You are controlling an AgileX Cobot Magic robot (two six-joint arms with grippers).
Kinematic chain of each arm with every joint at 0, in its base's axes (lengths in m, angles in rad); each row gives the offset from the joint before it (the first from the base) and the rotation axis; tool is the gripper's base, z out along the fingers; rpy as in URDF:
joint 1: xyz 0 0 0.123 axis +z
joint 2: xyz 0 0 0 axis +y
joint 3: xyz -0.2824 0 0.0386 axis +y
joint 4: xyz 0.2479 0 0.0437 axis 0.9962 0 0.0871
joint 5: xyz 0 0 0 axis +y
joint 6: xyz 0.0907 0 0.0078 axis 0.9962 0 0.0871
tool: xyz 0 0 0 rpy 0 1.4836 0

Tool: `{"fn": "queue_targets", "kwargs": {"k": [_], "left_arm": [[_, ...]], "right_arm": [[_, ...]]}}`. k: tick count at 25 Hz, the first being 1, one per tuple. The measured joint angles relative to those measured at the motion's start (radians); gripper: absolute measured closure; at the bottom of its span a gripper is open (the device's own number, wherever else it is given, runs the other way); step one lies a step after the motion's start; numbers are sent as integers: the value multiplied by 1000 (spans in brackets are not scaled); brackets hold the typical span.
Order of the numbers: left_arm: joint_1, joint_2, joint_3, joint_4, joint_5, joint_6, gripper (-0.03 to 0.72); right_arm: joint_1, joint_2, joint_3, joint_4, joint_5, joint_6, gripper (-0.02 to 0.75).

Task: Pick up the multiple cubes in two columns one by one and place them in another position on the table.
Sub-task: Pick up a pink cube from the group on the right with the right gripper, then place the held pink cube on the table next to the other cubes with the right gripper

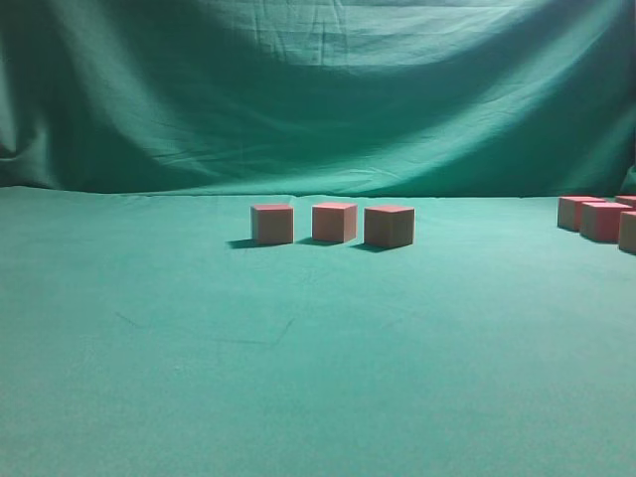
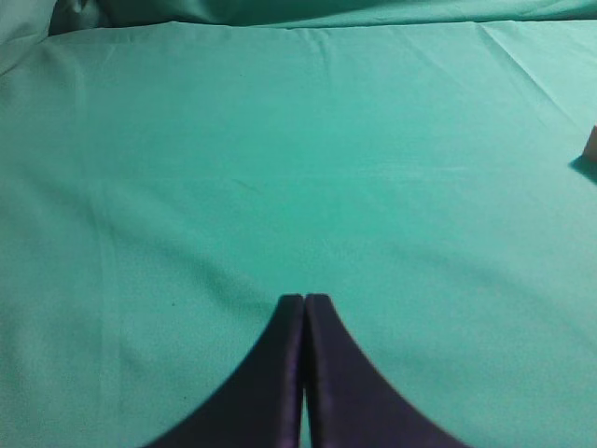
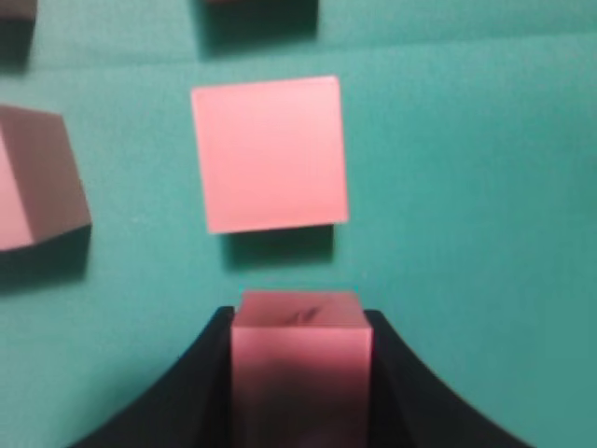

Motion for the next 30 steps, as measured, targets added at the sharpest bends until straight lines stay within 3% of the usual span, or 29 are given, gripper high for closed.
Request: {"fn": "queue_targets", "kwargs": {"k": [7, 11, 18, 24, 30], "left_arm": [[0, 0, 0, 0, 0, 0, 688], [0, 0, 0, 0, 0, 0, 688], [0, 0, 0, 0, 0, 0, 688], [0, 0, 0, 0, 0, 0, 688], [0, 0, 0, 0, 0, 0, 688]], "right_arm": [[2, -67, -170, 125, 336, 6, 475], [66, -145, -202, 202, 426, -42, 475], [359, -216, -206, 221, 440, -76, 475], [611, -216, -235, 221, 349, -80, 475], [749, -160, -380, 223, 293, -30, 475]]}}
